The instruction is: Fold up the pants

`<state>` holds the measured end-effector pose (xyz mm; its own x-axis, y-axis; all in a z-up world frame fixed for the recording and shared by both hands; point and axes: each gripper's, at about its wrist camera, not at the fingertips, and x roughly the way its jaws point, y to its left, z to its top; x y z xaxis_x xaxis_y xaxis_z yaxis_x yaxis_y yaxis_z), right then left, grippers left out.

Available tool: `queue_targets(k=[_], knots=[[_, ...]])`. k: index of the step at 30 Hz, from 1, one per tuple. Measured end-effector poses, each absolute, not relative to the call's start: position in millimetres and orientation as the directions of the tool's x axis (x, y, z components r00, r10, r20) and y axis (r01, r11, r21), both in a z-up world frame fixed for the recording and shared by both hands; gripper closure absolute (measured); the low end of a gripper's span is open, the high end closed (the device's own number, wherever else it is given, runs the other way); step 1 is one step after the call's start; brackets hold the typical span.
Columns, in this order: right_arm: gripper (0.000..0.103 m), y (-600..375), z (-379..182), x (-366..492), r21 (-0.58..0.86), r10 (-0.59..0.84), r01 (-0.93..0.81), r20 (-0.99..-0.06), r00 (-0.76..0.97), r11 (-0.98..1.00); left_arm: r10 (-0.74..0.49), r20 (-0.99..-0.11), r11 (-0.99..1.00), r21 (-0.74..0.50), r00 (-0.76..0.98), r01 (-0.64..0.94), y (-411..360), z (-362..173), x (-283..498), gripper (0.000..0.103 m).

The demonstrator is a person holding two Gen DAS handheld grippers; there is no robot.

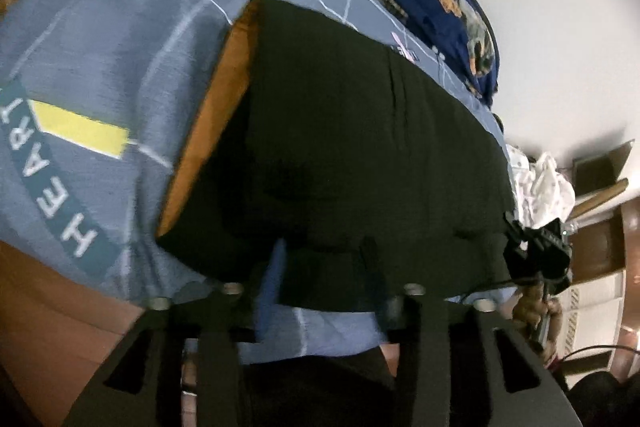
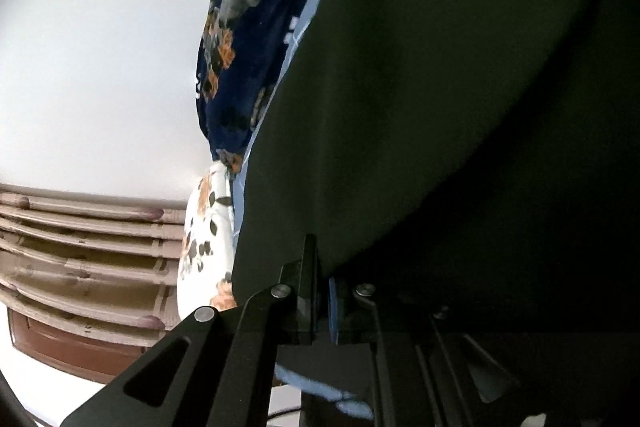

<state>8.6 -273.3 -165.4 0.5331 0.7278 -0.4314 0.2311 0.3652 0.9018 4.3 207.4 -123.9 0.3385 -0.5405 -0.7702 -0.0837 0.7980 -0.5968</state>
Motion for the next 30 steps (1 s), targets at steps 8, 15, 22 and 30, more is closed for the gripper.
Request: queue_targets(k=[8, 15, 22, 30], knots=[[0.097, -262, -174, -4, 0.902, 0.744, 0.272, -0.430, 0.512, 0.334, -0.503, -0.753, 0.798, -0.593, 0.425, -0.106, 215, -121, 14, 0.050], [0.097, -240, -159, -26, 0.906, 0.776, 0.250, -0.422, 0.469, 0.341, -0.442, -0.746, 0.808, -0.573, 0.498, -0.140, 232, -99, 9, 0.062], [0.097, -226, -195, -42, 0.860, 0.783, 0.335, -0.496, 0.375, 0.384, -0.325, -0.784, 0.885, -0.450, 0.529, -0.123, 223, -90, -1, 0.062], [0.097, -240, -134, -39, 0.840, 0.703, 0.141, -0.520, 0.486, 0.524, -0.372, -0.774, 0.918, -0.389, 0.513, 0.079, 172, -57, 11, 0.062]])
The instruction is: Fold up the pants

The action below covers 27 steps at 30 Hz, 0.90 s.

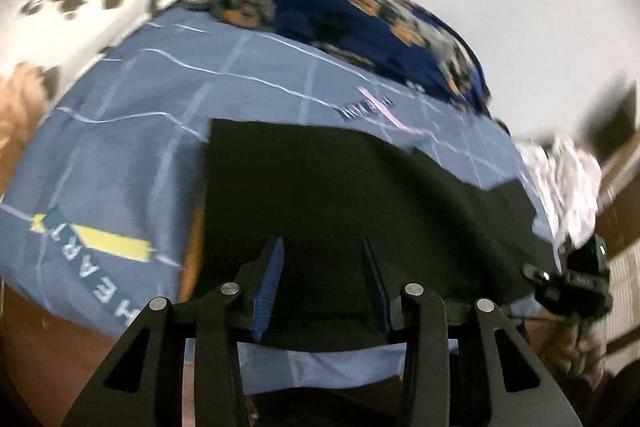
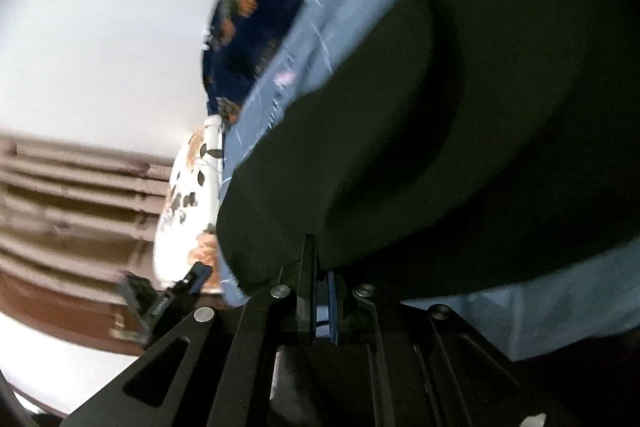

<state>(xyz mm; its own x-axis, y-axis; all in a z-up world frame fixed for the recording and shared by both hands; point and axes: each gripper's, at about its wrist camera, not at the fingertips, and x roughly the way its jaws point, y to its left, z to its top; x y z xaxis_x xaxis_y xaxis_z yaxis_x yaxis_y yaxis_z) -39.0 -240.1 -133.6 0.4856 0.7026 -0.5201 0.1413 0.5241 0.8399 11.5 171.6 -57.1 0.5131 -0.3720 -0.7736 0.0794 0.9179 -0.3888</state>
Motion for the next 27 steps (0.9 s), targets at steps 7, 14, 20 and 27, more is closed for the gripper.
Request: queue_targets(k=[7, 14, 20, 27], knots=[[0.085, -251, -191, -41, 0.894, 0.812, 0.261, -0.441, 0.381, 0.363, -0.308, -0.853, 0.951, -0.265, 0.421, 0.159, 137, -89, 17, 0.062], [0.057, -390, -168, -43, 0.858, 0.573, 0.297, -0.504, 0.647, 0.419, -0.313, -0.872, 0.950, -0.282, 0.377, 0.137, 143, -109, 22, 0.062], [0.056, -503, -170, -24, 0.786, 0.382, 0.422, -0.598, 0.705, 0.452, -0.329, -0.873, 0.944, -0.310, 0.360, 0.112, 149, -116, 24, 0.061], [0.051, -561, -178, 39, 0.711, 0.327, 0.472, -0.677, 0.659, 0.521, -0.338, -0.872, 0.941, -0.325, 0.353, 0.097, 151, -118, 25, 0.061]])
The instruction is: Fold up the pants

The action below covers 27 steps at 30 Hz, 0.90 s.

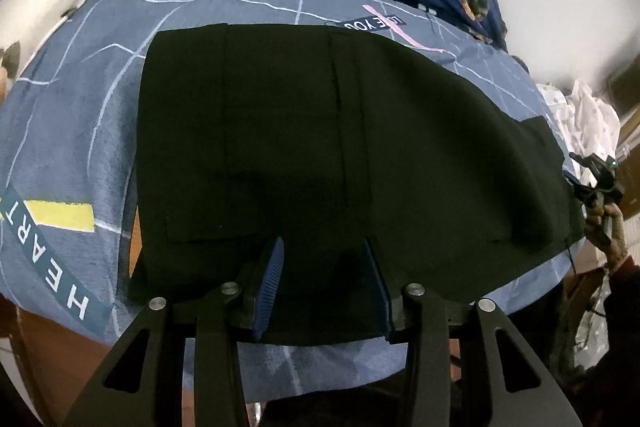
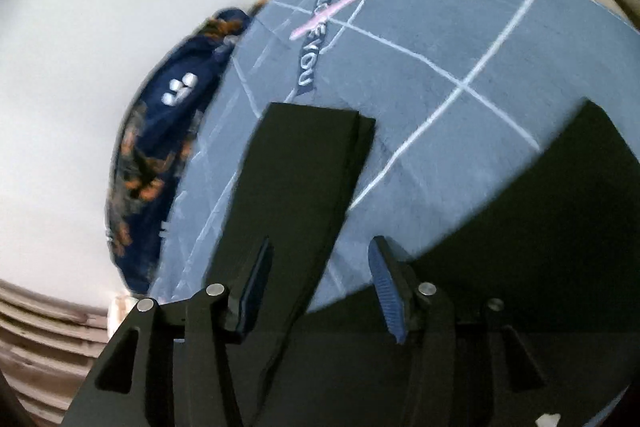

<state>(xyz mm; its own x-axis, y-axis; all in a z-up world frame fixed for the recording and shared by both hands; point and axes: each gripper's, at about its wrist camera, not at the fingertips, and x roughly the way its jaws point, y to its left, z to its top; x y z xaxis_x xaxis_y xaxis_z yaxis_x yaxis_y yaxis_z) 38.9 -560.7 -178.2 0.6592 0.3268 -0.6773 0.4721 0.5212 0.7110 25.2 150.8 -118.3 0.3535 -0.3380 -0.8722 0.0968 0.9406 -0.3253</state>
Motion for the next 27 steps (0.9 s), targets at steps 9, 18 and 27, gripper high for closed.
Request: queue_targets(k=[9, 18, 27], knots=[[0.099, -536, -187, 81, 0.758, 0.437, 0.369, -0.625, 0.647, 0.539, -0.363, -0.859, 0.927, -0.370, 0.362, 0.052, 157, -121, 29, 0.061], [0.099, -541, -132, 18, 0.808, 0.341, 0.338, -0.529, 0.777, 0.483, -0.329, -0.874, 0.944, -0.320, 0.359, 0.085, 151, -118, 33, 0.060], [0.099, -588, -138, -109, 0.769, 0.211, 0.497, -0.606, 0.767, 0.403, -0.344, -0.874, 0.939, -0.330, 0.342, 0.101, 154, -118, 36, 0.059]])
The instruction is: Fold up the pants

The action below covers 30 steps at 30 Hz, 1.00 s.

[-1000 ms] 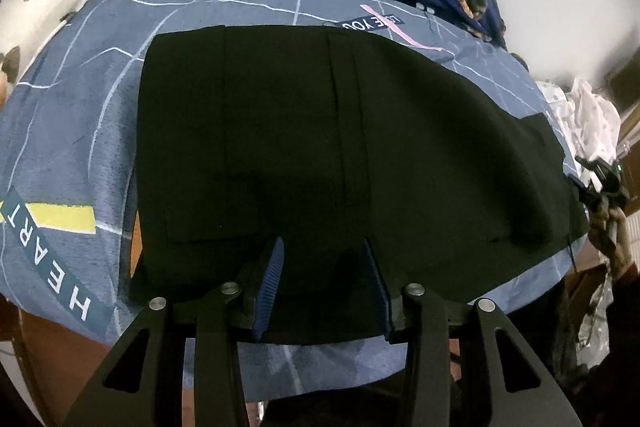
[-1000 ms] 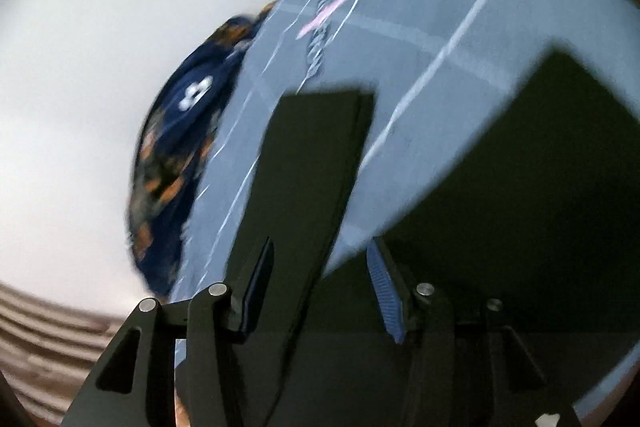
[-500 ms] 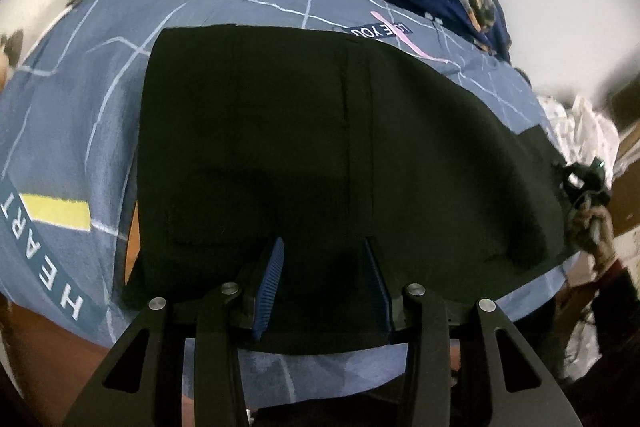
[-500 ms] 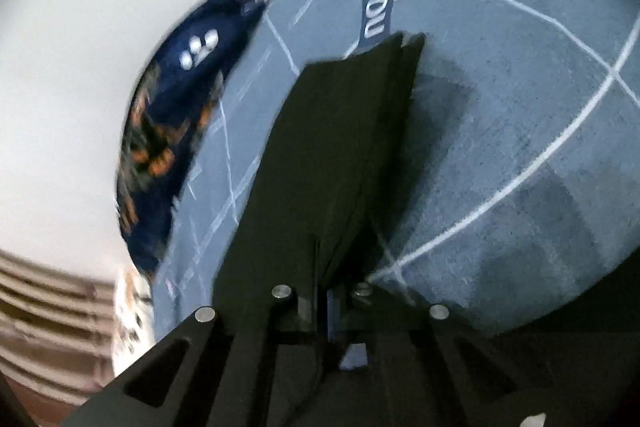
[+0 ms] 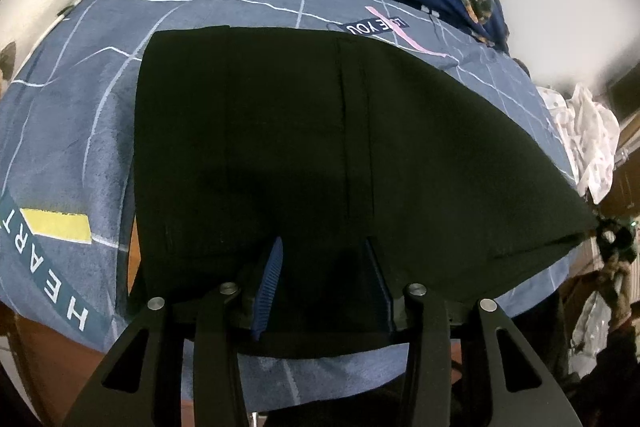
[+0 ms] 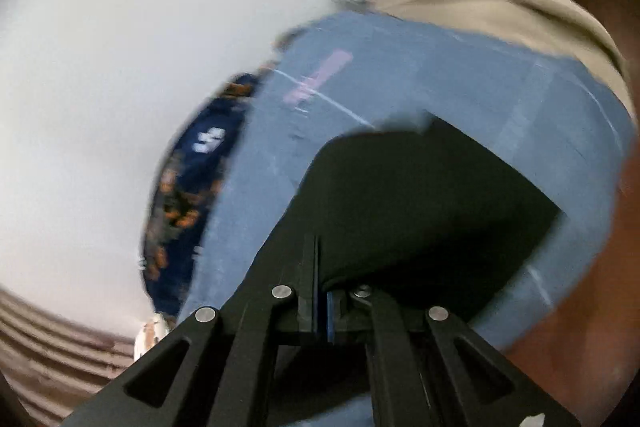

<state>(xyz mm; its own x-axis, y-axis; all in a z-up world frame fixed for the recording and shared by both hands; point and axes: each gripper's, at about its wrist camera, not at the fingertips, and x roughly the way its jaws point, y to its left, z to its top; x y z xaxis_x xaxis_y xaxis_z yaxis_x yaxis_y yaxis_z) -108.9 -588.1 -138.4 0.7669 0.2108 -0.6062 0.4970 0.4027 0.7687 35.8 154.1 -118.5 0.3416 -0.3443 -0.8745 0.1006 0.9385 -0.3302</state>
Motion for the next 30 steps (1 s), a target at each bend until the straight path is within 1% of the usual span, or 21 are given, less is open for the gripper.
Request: queue_targets(k=[4, 6, 8, 12, 14, 17, 20, 23, 28, 30], knots=[[0.099, -594, -181, -131, 0.756, 0.204, 0.555, -0.639, 0.742, 0.347, -0.356, -0.872, 0.934, -0.338, 0.336, 0.113, 157, -118, 37, 0.059], [0.101, -595, -195, -131, 0.765, 0.214, 0.563, -0.634, 0.743, 0.312, -0.345, -0.877, 0.939, -0.322, 0.336, 0.123, 157, -116, 36, 0.059], [0.101, -593, -194, -130, 0.761, 0.206, 0.558, -0.636, 0.744, 0.333, -0.336, -0.878, 0.942, -0.310, 0.340, 0.130, 158, -113, 34, 0.059], [0.102, -592, -195, -134, 0.758, 0.205, 0.557, -0.637, 0.743, 0.338, -0.351, -0.860, 0.936, -0.333, 0.370, 0.114, 168, -102, 24, 0.059], [0.103, -591, -194, -132, 0.752, 0.201, 0.557, -0.642, 0.740, 0.353, -0.347, -0.848, 0.934, -0.353, 0.402, 0.060, 182, -96, 15, 0.059], [0.103, -588, -193, -130, 0.752, 0.194, 0.558, -0.642, 0.742, 0.351, -0.376, -0.835, 0.902, -0.428, 0.402, -0.046, 209, -96, 2, 0.059], [0.103, -589, -195, -130, 0.768, 0.202, 0.555, -0.627, 0.752, 0.319, -0.395, -0.831, 0.874, -0.472, 0.393, -0.120, 232, -97, -11, 0.059], [0.103, -589, -196, -130, 0.771, 0.201, 0.555, -0.625, 0.755, 0.311, -0.457, -0.800, 0.838, -0.534, 0.388, -0.112, 234, -97, -17, 0.059], [0.103, -588, -195, -129, 0.768, 0.201, 0.561, -0.630, 0.750, 0.310, -0.486, -0.818, 0.832, -0.541, 0.308, -0.122, 220, -113, -12, 0.059], [0.103, -587, -196, -129, 0.772, 0.205, 0.558, -0.625, 0.753, 0.304, -0.487, -0.819, 0.834, -0.539, 0.305, -0.116, 219, -117, -8, 0.059]])
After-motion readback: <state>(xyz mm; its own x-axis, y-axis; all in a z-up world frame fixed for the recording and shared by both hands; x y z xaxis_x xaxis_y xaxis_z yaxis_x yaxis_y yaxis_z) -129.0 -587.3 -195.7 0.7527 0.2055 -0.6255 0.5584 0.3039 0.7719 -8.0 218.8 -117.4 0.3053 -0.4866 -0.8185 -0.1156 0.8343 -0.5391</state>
